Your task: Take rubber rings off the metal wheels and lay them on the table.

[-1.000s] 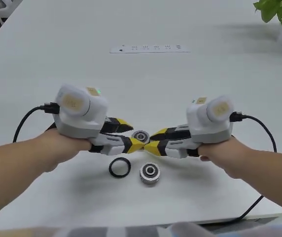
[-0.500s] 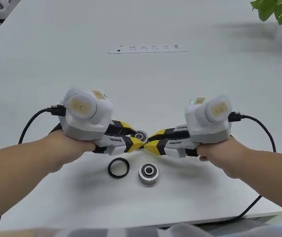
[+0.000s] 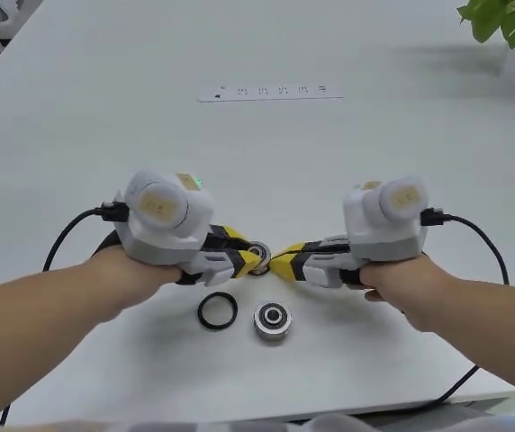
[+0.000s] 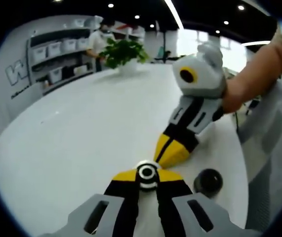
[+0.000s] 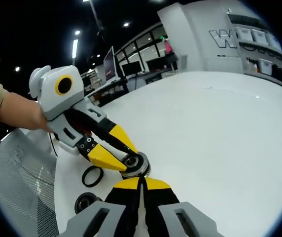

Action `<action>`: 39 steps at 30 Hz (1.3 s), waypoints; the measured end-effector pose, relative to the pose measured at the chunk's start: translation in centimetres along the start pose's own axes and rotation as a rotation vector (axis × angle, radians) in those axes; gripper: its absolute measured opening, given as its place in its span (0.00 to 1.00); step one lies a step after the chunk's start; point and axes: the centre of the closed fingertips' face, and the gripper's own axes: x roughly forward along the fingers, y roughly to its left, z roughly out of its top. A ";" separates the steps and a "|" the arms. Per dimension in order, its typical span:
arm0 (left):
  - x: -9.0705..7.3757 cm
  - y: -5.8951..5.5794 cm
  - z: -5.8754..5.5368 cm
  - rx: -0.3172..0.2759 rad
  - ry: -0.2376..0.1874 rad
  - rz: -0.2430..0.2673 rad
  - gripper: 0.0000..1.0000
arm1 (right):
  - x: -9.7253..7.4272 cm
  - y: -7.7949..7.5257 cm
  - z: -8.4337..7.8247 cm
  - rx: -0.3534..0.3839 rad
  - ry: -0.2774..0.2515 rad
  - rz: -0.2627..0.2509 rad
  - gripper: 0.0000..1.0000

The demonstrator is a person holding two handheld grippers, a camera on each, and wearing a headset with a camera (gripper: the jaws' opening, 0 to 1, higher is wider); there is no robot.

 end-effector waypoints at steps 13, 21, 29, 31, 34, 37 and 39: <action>-0.1 -0.2 0.0 -0.004 0.008 0.026 0.13 | -1.0 0.0 1.1 0.303 -0.134 0.027 0.00; -0.2 -0.6 0.1 -0.006 0.014 0.035 0.12 | -0.9 0.2 1.4 0.356 -0.165 0.042 0.00; -0.2 -0.5 0.1 -0.007 0.022 0.040 0.12 | -0.9 0.6 1.5 0.383 -0.172 0.060 0.00; -0.2 -0.5 0.1 -0.007 0.021 0.042 0.12 | -0.8 0.8 1.6 0.388 -0.174 0.066 0.00; -0.2 -0.5 0.1 -0.012 0.021 0.047 0.12 | -0.7 1.1 1.7 0.373 -0.170 0.082 0.00; -0.2 -0.5 0.1 -0.013 0.020 0.046 0.12 | -0.6 1.2 1.6 0.380 -0.166 0.091 0.00; -0.2 -0.4 0.1 -0.012 0.021 0.045 0.12 | -0.6 1.2 1.7 0.383 -0.166 0.099 0.00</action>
